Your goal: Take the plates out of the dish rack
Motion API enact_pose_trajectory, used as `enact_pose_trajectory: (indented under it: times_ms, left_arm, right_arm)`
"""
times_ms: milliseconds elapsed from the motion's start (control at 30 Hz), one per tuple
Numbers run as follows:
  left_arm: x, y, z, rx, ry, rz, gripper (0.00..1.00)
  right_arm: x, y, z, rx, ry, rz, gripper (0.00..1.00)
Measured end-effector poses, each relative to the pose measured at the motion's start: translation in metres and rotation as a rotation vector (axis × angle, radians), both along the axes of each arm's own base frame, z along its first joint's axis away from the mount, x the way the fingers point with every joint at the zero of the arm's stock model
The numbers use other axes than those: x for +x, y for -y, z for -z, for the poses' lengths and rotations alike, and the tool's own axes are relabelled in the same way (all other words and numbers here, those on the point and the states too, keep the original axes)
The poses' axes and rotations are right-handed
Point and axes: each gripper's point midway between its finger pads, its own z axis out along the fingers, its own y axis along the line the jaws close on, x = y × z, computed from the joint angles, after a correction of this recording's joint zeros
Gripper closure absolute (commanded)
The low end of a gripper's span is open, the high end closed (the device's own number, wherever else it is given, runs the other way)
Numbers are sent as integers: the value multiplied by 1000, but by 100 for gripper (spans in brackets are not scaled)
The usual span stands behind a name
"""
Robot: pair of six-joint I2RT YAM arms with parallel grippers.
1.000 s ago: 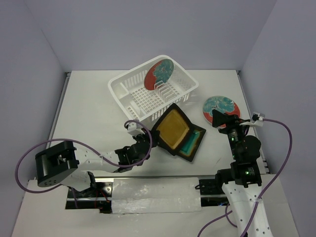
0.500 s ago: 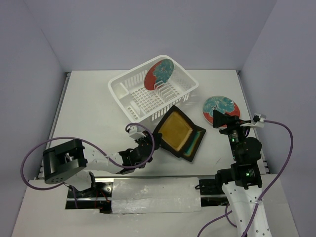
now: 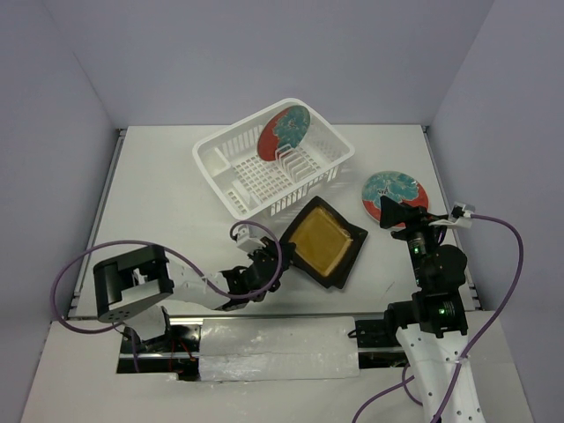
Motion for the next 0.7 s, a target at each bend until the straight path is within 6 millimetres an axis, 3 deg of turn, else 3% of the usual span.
enact_pose_trajectory:
  times_ms: [533,633,700]
  left_arm:
    - [-2,10,16,-74,-66,-6,100]
    - [-2,11,18,-81,-75,-7,90]
    - [-3,10,19,-82,-81,-8,90]
  right_arm:
    - [-2,2,-2,1,9,11,23]
    - [-2,2,-2,-1,12,11,23]
    - [-2,2,-2,-1,12,11,23]
